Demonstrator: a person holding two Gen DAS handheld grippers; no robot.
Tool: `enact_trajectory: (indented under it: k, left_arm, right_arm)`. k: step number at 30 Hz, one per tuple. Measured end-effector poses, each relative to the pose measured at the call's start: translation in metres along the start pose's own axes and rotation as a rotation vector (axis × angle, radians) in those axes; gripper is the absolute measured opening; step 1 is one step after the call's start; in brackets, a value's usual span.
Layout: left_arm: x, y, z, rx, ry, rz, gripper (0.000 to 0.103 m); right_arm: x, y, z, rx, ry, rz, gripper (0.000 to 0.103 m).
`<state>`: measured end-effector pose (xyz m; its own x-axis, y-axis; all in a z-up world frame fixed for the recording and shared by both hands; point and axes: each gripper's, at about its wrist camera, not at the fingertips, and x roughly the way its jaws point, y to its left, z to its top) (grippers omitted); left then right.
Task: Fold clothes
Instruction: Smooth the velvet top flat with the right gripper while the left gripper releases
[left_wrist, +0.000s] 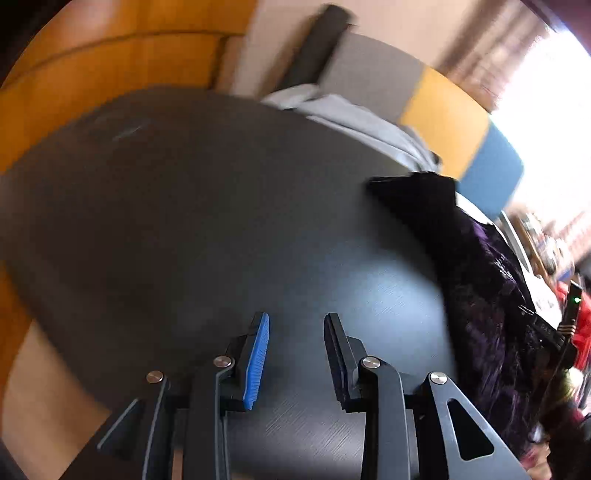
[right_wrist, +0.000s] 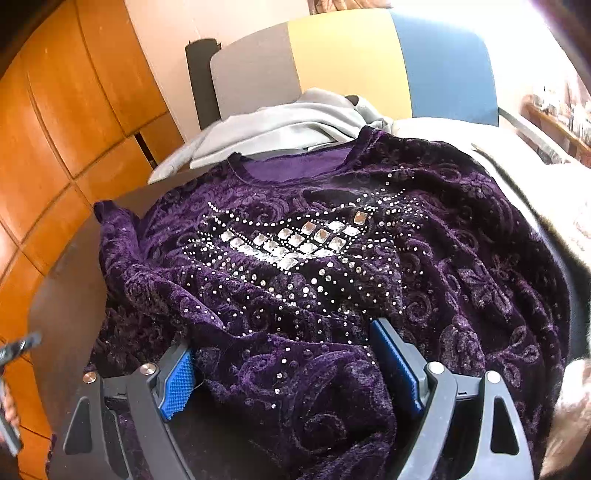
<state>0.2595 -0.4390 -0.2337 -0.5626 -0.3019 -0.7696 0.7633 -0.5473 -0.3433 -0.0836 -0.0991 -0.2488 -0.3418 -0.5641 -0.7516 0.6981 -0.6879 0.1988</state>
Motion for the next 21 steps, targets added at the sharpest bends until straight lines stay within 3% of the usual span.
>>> enact_trajectory:
  k: [3, 4, 8, 12, 16, 21]
  left_arm:
    - [-0.027, 0.029, -0.017, -0.045, -0.015, 0.029, 0.032]
    - [-0.034, 0.035, -0.021, -0.048, -0.022, 0.042, 0.032]
    - [-0.046, 0.039, -0.03, -0.087, -0.037, 0.023, 0.033]
    - [-0.04, 0.021, -0.031, -0.066, -0.014, -0.024, 0.035]
    - [-0.033, 0.002, -0.033, -0.045, 0.009, -0.07, 0.037]
    - [-0.026, -0.017, -0.036, -0.024, 0.036, -0.119, 0.04]
  right_arm:
    - [-0.02, 0.019, 0.002, -0.134, -0.014, -0.088, 0.087]
    - [-0.041, 0.029, -0.002, -0.21, -0.053, -0.065, 0.087]
    - [-0.095, 0.095, -0.038, -0.458, -0.071, 0.07, 0.087]
    - [-0.117, 0.15, -0.08, -0.62, -0.014, 0.197, 0.087]
    - [-0.113, 0.196, -0.127, -0.765, 0.041, 0.223, 0.086]
    - [-0.07, 0.223, -0.15, -0.851, 0.141, 0.139, 0.086]
